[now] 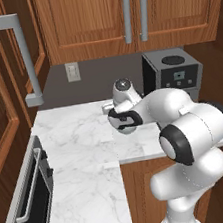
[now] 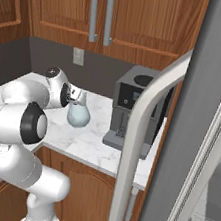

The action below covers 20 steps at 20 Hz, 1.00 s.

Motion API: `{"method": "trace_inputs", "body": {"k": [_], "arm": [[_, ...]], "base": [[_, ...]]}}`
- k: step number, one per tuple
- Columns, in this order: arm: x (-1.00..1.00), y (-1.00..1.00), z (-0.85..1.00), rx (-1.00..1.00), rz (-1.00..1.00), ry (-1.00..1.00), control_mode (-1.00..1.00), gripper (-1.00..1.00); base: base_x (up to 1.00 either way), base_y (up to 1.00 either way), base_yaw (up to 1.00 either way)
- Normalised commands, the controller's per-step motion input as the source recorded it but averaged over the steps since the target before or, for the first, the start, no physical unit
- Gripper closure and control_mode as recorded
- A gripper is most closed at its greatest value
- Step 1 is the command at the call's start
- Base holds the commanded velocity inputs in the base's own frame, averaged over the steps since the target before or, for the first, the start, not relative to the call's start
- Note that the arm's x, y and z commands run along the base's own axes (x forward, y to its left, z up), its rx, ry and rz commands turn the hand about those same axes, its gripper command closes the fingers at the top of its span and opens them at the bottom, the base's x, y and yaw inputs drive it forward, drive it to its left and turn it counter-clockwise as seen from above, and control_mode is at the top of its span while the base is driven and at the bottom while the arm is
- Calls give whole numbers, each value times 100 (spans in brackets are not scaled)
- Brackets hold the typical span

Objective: Move the water bottle and mustard from the second highest shelf to the top shelf to make space. Then, place the pitcher from the counter on the cleared second highest shelf.

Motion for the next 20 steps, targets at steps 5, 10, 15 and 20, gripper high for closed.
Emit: {"method": "trace_inputs", "body": {"k": [5, 10, 15, 20], "arm": [[-1, 0, -9, 0, 0, -2, -100, 100], [-40, -4, -6, 0, 0, -25, -100, 100], [-85, -24, 9, 0, 0, -35, -100, 100], [-94, -29, 50, 4, 0, -24, -100, 100]], "base": [[0, 0, 0], [0, 0, 0], [0, 0, 0], [0, 0, 0]]}}
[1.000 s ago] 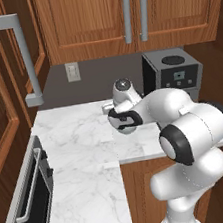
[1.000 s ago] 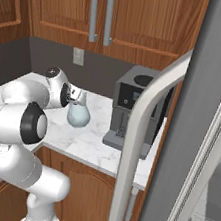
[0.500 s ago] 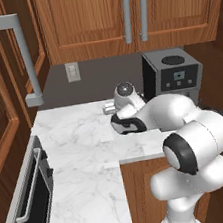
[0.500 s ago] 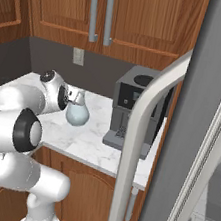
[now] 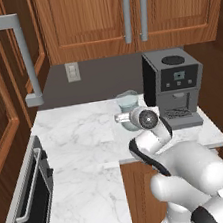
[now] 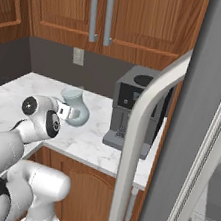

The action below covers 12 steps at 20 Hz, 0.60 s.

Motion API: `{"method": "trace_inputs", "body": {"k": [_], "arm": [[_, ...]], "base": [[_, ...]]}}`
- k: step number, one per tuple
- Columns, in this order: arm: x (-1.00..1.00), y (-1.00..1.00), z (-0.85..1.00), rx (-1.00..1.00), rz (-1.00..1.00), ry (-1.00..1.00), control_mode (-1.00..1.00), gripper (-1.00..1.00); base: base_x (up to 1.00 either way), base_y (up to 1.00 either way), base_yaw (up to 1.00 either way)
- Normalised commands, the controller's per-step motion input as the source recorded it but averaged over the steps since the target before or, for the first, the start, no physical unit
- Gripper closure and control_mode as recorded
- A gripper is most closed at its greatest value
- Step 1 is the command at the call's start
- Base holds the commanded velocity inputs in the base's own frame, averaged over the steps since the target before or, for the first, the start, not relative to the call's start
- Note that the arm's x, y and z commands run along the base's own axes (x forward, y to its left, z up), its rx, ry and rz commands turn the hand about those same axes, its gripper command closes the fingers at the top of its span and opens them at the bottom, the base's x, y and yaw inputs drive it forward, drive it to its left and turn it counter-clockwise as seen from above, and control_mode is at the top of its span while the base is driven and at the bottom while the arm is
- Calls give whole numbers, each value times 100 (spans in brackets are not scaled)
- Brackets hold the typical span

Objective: Move the water bottle and mustard from the second highest shelf to the top shelf to make space. Then, place the pitcher from the counter on the cleared second highest shelf.

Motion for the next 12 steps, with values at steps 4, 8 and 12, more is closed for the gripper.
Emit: {"method": "trace_inputs", "body": {"k": [4, 8, 12], "arm": [[-90, -37, 88, 7, 0, -7, -100, 100], [-84, -38, 100, 11, 0, 0, -100, 100], [-81, -26, 73, 10, 3, 12, -100, 100]], "base": [[0, 0, 0], [0, 0, 0], [0, 0, 0]]}}
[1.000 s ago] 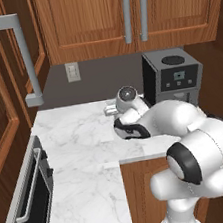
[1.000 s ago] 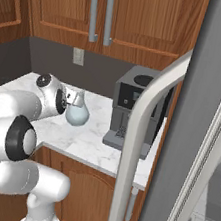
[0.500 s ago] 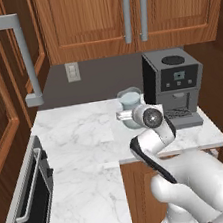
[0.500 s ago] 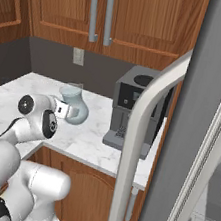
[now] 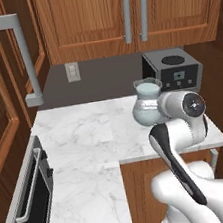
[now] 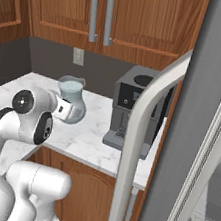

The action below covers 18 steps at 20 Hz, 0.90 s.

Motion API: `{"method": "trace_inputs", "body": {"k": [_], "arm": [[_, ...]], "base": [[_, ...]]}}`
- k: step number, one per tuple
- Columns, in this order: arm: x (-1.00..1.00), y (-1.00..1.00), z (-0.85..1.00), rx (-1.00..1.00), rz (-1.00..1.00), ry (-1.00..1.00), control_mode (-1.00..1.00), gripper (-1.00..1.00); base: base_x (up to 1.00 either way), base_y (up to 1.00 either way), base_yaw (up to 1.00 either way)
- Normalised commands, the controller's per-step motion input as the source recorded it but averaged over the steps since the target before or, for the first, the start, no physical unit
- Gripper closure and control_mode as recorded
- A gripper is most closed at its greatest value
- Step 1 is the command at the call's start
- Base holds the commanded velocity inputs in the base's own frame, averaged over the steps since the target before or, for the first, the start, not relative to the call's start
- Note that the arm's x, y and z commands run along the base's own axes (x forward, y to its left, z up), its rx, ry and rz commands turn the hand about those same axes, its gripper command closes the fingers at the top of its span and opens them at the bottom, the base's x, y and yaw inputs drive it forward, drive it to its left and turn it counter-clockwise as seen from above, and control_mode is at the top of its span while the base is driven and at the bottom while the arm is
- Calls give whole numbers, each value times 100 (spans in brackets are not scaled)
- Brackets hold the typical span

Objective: Move the water bottle and mustard from the second highest shelf to the top shelf to make space. Then, place the pitcher from the counter on the cleared second highest shelf.

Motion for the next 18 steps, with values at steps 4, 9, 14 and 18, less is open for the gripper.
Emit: {"method": "trace_inputs", "body": {"k": [4, 9, 14, 18], "arm": [[-32, -8, 16, 2, 7, 30, -100, 100], [-18, -14, 17, 0, 2, 31, -100, 100], [-35, -10, 2, 0, 0, 4, -100, 100], [-15, -22, 0, 0, -2, 0, -100, 100]], "base": [[0, 0, 0], [0, 0, 0], [0, 0, 0], [0, 0, 0]]}}
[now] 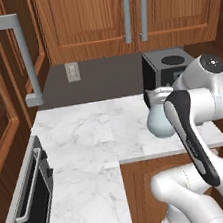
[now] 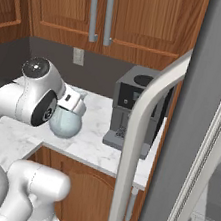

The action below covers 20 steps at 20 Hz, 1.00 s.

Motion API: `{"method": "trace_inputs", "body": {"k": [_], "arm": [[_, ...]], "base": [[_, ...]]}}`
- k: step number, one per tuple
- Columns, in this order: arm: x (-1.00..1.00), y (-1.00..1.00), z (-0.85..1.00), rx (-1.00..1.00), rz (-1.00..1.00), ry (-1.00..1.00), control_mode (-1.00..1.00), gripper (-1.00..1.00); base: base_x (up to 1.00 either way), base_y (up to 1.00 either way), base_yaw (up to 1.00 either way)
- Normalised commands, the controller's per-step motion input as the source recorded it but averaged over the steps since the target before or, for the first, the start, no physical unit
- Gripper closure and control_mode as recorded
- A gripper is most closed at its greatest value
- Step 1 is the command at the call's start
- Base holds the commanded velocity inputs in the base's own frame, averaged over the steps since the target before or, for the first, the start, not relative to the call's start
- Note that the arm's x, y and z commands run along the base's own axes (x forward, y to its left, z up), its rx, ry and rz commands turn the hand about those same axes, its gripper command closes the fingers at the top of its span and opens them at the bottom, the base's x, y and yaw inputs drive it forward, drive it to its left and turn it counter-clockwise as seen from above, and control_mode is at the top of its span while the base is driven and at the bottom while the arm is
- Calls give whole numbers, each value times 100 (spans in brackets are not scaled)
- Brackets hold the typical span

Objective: Move the water bottle and mustard from the second highest shelf to the top shelf to make space. Then, place the pitcher from the counter on the cleared second highest shelf.

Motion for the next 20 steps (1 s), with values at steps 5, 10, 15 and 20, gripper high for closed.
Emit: {"method": "trace_inputs", "body": {"k": [5, 10, 15, 20], "arm": [[0, 0, 0, 0, 0, 0, -100, 100], [-1, 0, 0, 0, 0, 0, -100, 100], [-5, -1, 0, 0, 0, 0, 100, 100], [0, 0, 0, 0, 0, 0, 100, 100]], "base": [[0, 0, 0], [0, 0, 0], [-32, -33, -1], [-45, -60, -3]]}}
